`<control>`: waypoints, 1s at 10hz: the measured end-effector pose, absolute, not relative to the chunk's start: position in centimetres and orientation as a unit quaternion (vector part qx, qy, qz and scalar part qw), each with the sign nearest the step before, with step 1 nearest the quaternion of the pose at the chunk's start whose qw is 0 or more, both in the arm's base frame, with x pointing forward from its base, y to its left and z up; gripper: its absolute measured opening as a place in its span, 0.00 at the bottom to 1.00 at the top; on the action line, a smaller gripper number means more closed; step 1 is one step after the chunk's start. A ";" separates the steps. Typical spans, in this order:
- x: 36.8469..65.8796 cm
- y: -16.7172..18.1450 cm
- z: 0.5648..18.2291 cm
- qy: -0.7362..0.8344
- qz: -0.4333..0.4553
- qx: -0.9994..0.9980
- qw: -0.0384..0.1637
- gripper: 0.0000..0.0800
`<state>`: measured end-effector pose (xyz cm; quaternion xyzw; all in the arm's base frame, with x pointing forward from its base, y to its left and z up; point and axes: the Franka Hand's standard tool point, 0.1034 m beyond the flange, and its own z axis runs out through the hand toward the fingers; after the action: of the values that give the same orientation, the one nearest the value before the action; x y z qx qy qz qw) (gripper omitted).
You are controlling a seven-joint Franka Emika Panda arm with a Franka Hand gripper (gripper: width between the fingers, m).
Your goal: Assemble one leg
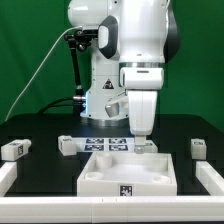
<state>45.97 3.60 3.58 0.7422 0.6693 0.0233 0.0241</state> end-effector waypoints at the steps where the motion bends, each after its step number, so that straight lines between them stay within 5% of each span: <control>1: 45.4 3.3 2.9 0.668 0.019 0.744 0.019 0.81; 4: 44.7 2.7 0.9 0.661 0.009 0.750 0.006 0.81; 7: 45.1 3.0 0.9 0.659 0.012 0.752 0.008 0.78; 8: 45.0 2.9 0.8 0.658 0.010 0.753 0.007 0.55; 9: 45.0 2.9 0.7 0.658 0.010 0.753 0.006 0.55; 10: 45.0 2.9 0.7 0.658 0.010 0.753 0.006 0.32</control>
Offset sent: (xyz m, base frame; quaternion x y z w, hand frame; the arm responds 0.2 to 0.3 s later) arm 0.0009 -0.0032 -0.0218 0.0017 0.0148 0.0069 0.9999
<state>45.00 2.91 0.73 0.7528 0.6582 0.0103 0.0064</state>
